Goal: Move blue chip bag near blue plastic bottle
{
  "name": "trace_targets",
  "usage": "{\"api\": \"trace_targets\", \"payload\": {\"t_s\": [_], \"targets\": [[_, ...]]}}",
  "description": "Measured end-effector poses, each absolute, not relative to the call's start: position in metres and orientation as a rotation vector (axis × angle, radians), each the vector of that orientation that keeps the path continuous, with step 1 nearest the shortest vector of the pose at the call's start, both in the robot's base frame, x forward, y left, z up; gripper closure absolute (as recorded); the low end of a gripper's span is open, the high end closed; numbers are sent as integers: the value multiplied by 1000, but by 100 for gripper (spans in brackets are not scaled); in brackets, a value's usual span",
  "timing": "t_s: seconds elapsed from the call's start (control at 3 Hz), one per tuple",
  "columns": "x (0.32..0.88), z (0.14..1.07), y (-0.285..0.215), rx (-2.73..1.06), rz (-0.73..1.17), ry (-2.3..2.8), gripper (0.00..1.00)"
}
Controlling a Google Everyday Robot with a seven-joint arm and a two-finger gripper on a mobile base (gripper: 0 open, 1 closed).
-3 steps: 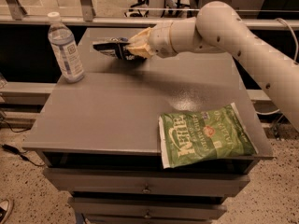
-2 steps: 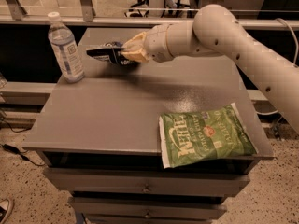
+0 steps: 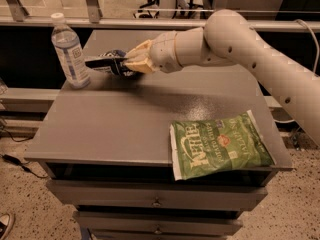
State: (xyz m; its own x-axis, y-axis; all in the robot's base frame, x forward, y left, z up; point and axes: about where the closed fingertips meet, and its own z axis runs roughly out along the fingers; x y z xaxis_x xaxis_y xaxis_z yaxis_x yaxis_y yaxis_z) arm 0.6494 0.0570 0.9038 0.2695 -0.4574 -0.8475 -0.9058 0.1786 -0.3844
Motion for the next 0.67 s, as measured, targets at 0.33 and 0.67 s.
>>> {"api": "trace_targets", "payload": {"t_s": [0.33, 0.67], "targets": [[640, 900, 67, -1457, 552, 1337, 100], [634, 893, 77, -1465, 587, 1317, 100]]}}
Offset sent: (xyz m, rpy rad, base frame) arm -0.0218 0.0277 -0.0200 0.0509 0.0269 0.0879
